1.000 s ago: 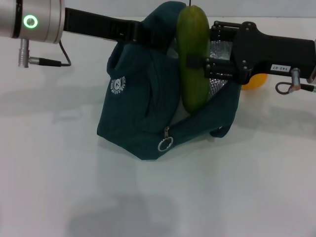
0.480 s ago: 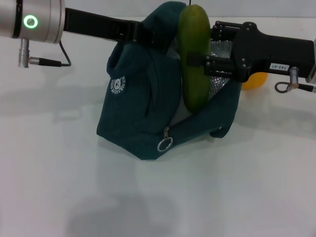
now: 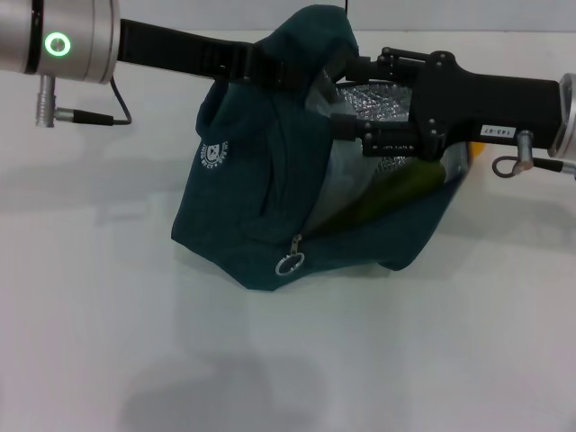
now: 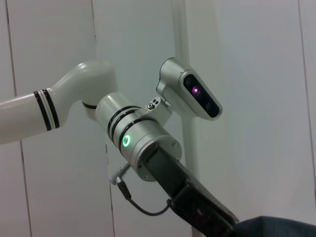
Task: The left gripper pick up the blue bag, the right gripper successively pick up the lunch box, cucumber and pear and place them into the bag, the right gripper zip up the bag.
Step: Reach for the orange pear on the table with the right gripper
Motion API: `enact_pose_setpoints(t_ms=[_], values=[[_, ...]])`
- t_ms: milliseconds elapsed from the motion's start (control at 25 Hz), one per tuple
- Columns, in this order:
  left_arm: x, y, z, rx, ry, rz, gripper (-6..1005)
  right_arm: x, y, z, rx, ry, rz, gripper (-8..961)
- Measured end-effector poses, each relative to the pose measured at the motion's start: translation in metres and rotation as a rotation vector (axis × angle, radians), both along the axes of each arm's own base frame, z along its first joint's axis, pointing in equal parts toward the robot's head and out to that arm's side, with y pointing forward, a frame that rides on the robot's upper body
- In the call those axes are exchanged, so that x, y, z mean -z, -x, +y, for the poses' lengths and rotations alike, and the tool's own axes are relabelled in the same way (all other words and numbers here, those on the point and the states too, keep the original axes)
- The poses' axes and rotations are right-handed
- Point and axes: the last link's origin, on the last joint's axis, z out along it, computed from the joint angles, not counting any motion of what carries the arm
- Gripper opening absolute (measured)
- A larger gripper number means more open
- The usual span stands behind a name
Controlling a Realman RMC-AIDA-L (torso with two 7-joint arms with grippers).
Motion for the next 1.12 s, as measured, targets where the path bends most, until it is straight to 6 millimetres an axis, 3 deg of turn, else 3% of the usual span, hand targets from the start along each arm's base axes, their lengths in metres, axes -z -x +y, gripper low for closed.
enact_pose_setpoints(t_ms=[320,600,920,1120], values=[[-0.001,0.001,0.0,0.001,-0.005,-0.002,40,-0.008,0.0,0.001,-0.005,-0.015,0.015,777],[-0.003,0.003,0.0,-0.007,-0.012,-0.007,40,-0.048,-0.03,-0.011,0.037,-0.163,0.026,779],[-0.004,0.003,0.0,-0.007,-0.013,-0.015,40,-0.091,-0.077,0.001,0.245,-0.292,0.047,770],[-0.006,0.004,0.0,-0.006,-0.02,-0.017,40,-0.097,-0.1,0.011,0.374,-0.363,0.043,768]])
